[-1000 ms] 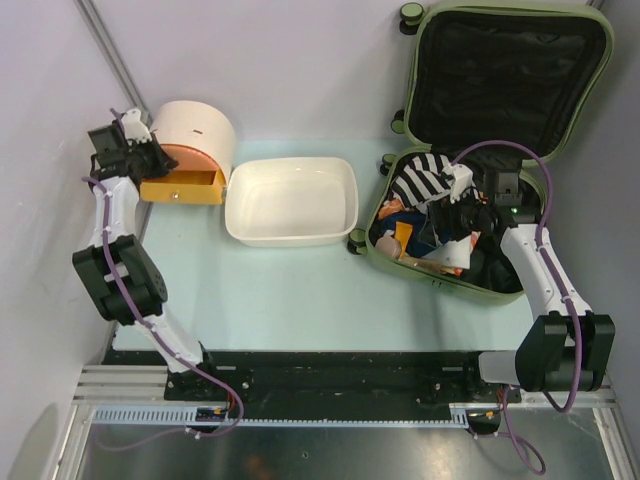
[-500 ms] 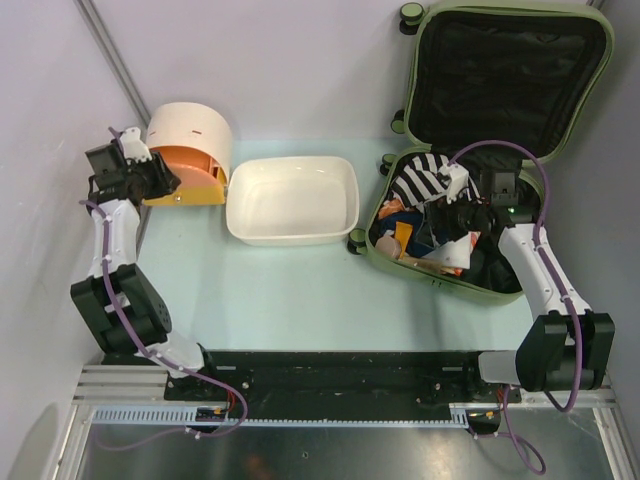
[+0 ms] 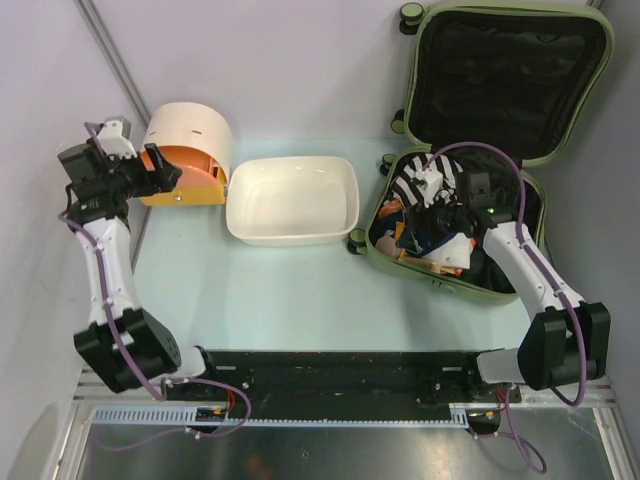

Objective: Open, take out, and arrange the luggage

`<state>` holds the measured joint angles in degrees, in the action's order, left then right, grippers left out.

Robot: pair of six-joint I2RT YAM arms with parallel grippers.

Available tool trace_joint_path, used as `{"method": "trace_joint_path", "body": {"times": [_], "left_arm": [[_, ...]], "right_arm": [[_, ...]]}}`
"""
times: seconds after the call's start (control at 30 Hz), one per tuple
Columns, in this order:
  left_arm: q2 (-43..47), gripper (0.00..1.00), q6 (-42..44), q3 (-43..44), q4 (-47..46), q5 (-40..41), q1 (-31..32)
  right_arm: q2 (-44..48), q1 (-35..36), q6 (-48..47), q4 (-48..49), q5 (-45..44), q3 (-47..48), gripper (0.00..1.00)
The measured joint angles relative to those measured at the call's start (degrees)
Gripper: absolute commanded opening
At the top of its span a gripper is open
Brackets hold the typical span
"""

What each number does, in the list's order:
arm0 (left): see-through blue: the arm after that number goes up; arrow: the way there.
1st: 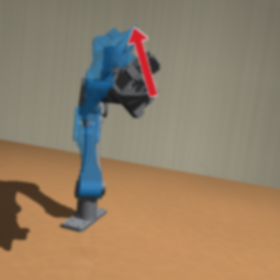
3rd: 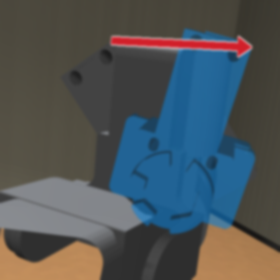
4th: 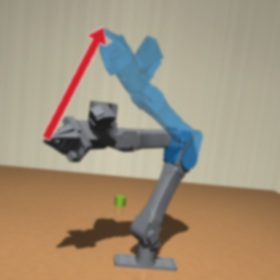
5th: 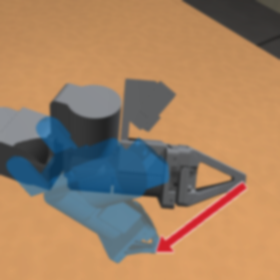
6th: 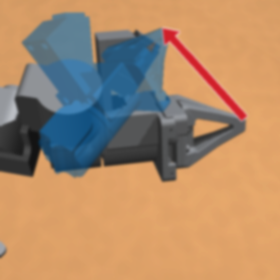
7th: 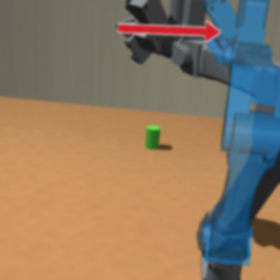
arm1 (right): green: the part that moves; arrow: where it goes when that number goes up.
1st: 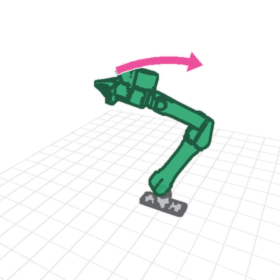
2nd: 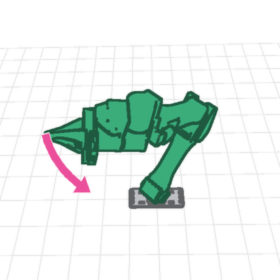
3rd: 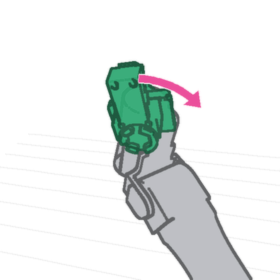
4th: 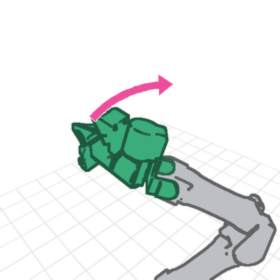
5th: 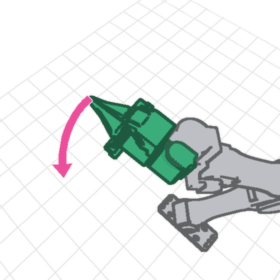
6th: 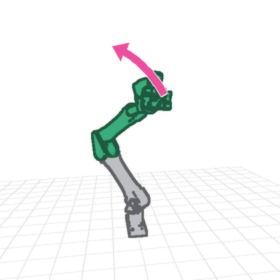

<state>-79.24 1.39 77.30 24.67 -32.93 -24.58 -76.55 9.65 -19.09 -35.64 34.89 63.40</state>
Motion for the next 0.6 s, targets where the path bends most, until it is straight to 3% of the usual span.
{"method": "trace_joint_path", "body": {"times": [0.2,0.4,0.6], "left_arm": [[8.04,0.87,0.13,0.00,-0.15,-2.91,0.33],[9.62,0.87,0.44,-0.15,-0.09,-3.54,2.03],[9.92,0.87,0.46,-0.48,-0.07,-3.58,3.65]], "right_arm": [[-5.44,0.37,7.41,3.02,0.26,0.00,0.81],[-10.05,0.50,14.56,4.72,0.98,0.00,0.76],[-12.70,1.38,16.94,5.35,1.68,0.00,0.63]]}}
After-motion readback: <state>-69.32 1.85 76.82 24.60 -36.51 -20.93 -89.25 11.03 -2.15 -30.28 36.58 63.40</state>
